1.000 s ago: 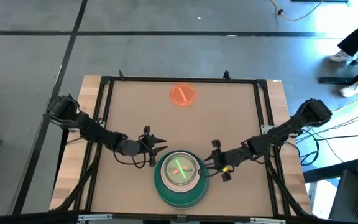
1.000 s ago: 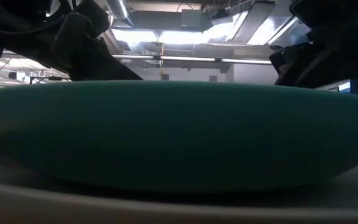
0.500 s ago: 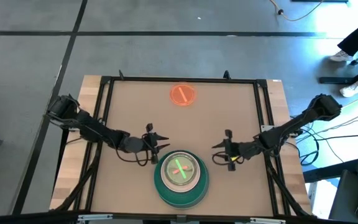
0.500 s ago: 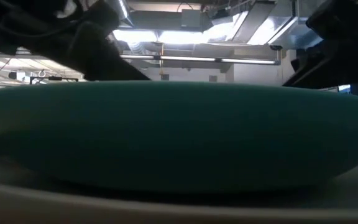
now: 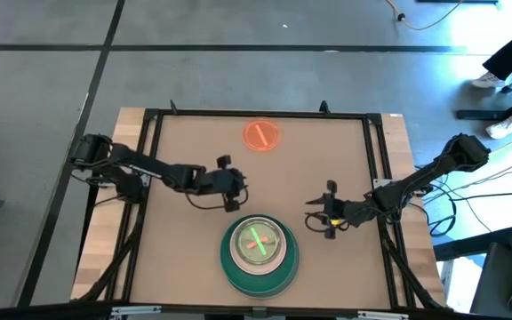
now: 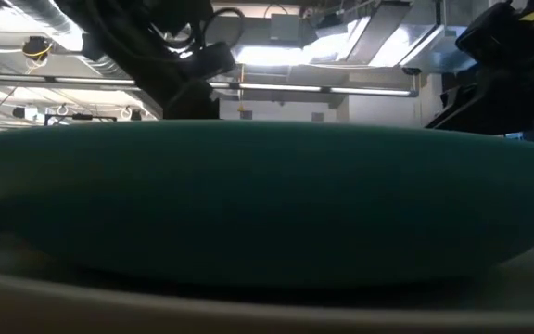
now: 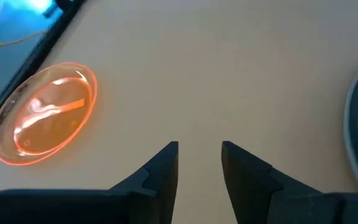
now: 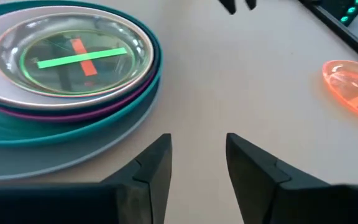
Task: Stack plastic plates
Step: Stack the orange transparent plate on top of the green transparent plate
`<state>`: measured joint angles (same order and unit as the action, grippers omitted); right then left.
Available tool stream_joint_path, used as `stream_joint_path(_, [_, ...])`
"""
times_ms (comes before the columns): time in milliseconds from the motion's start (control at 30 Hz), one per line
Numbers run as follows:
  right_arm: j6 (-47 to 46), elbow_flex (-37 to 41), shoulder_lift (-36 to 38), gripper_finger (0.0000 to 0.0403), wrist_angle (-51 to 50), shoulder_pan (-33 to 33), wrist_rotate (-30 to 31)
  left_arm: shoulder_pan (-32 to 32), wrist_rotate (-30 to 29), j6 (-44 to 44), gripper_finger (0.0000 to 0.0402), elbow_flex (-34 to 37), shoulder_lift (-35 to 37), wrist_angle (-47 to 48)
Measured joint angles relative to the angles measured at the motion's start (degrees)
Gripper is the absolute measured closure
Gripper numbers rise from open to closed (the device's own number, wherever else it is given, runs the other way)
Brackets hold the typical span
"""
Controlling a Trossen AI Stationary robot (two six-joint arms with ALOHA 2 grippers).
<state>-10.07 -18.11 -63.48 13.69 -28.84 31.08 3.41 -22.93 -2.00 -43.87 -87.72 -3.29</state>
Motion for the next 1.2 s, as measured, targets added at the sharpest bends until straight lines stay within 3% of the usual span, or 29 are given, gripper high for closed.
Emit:
stream_joint_path(167, [0.01, 0.0, 0.0, 0.0258, -0.21, 0.0, 1.01, -4.37, 3.59, 3.98, 0.0285, -0.52, 0.0, 1.3])
stream_joint_path(333, [0.01, 0.0, -0.02, 0.0258, -0.3, 0.0, 1.08, -7.74, 10.35, 1.61, 0.0285, -0.52, 0.0, 1.24])
stream_joint_path(533, [0.07, 0.0, -0.04, 0.0258, -1.28, 0.0, 3.11, -9.9, 4.06, 0.18, 0.0285, -0.52, 0.0, 0.49])
stream_joint_path(667, [0.07, 0.0, -0.04, 0.0258, -2.29, 0.0, 4.72, -11.87, 7.17, -1.02, 0.0272, -0.52, 0.0, 2.54])
stream_joint_path(833, [0.29, 0.0, -0.07, 0.0258, -2.33, 0.0, 5.87, -13.82, 10.14, -2.14, 0.0227, -0.52, 0.0, 3.76])
stream_joint_path(967, [0.38, 0.0, -0.07, 0.0258, -2.38, 0.0, 5.87, -14.17, 8.47, -1.77, 0.0201, -0.52, 0.0, 3.7])
stream_joint_path(1200, [0.39, 0.0, -0.09, 0.0258, -3.36, 0.0, 6.99, -13.9, 7.47, -4.27, 0.0199, -0.52, -0.44, 2.73])
